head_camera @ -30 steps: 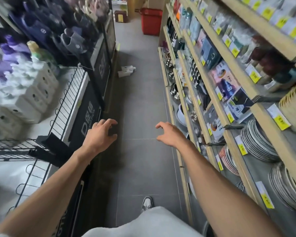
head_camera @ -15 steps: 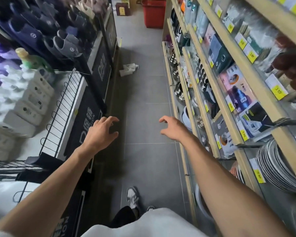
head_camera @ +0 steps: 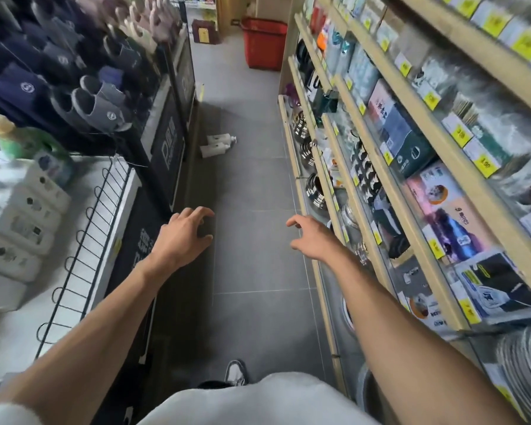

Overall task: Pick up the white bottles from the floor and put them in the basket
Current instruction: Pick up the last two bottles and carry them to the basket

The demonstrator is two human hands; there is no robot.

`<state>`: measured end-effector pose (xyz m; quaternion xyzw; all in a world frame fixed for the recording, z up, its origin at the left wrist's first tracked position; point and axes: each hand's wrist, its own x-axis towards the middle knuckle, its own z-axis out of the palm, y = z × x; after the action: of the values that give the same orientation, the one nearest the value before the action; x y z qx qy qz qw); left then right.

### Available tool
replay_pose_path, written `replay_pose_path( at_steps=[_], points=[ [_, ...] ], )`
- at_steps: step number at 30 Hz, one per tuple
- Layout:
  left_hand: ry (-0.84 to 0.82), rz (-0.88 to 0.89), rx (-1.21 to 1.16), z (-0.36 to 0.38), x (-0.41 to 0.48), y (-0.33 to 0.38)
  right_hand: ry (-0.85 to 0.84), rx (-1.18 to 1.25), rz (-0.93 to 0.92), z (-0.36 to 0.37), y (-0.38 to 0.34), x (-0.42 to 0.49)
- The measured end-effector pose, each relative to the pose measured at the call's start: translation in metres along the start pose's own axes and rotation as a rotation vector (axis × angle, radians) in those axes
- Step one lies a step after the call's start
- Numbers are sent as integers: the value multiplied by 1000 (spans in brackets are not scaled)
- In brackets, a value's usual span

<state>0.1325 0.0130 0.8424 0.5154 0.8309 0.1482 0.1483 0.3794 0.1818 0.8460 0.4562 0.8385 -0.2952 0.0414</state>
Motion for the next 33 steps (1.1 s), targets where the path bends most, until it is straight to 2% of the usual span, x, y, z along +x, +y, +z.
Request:
replay_pose_path(
  at_steps=[11, 22, 33],
  points=[
    [17, -17, -31, -18, 120, -22, 15, -12, 13, -36, -10, 120],
    [61, -103, 48, -48, 229, -25, -13, 26, -92, -78, -26, 254],
    [14, -149, 69, -42, 323, -38, -23, 74, -99, -98, -38, 357]
  ],
)
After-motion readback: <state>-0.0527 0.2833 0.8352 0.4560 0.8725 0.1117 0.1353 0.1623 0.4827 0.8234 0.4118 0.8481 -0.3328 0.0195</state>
